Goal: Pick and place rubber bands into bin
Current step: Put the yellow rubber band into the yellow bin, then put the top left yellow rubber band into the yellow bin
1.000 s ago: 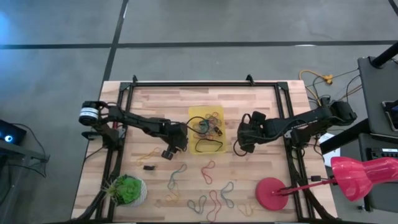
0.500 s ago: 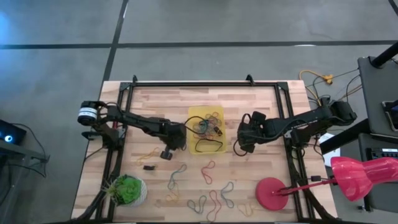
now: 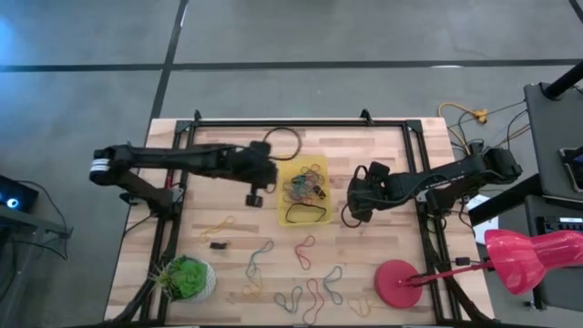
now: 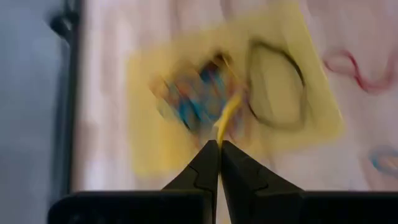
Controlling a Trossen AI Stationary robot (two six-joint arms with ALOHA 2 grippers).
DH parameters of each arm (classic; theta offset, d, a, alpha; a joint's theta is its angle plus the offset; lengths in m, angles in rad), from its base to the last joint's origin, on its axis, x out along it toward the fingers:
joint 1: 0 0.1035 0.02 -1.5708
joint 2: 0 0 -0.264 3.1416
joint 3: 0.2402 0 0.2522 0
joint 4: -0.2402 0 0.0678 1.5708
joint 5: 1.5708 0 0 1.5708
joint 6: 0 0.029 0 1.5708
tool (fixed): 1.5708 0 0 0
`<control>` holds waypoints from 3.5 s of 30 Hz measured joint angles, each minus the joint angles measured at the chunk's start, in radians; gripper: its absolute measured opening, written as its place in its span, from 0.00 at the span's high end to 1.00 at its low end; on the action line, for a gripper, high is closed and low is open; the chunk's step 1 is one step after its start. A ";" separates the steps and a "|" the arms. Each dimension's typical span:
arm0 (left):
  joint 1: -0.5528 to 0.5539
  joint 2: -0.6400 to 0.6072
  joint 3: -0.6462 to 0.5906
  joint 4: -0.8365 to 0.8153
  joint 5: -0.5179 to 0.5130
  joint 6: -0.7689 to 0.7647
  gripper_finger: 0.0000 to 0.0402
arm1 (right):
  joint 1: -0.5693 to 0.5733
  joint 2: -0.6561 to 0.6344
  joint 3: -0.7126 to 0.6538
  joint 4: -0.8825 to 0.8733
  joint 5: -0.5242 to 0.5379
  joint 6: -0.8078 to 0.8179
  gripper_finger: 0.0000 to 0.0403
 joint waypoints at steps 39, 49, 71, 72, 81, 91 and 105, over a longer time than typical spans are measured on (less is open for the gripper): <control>0.103 0.353 0.193 0.244 0.090 0.025 0.84 | -0.003 -0.002 0.000 0.019 0.001 0.087 0.41; 0.082 0.268 0.194 -0.157 0.022 -0.077 0.57 | -0.003 -0.004 -0.001 0.025 0.001 0.087 0.41; -0.105 -0.030 -0.417 -0.262 0.238 -0.677 0.56 | -0.003 -0.004 -0.002 0.082 0.004 0.026 0.41; -0.112 -0.058 -0.444 -0.224 0.240 -0.694 0.56 | -0.003 -0.004 -0.002 0.082 0.004 0.026 0.41; -0.135 -0.219 -0.621 -0.108 0.197 -0.742 0.56 | -0.003 -0.004 -0.002 0.103 0.024 0.028 0.41; -0.136 -0.216 -0.731 0.081 0.219 -0.787 0.56 | -0.003 -0.004 -0.002 0.106 0.030 0.031 0.41; -0.185 -0.063 -0.773 0.114 0.083 -0.869 0.74 | -0.003 0.001 -0.005 0.105 0.030 0.031 0.41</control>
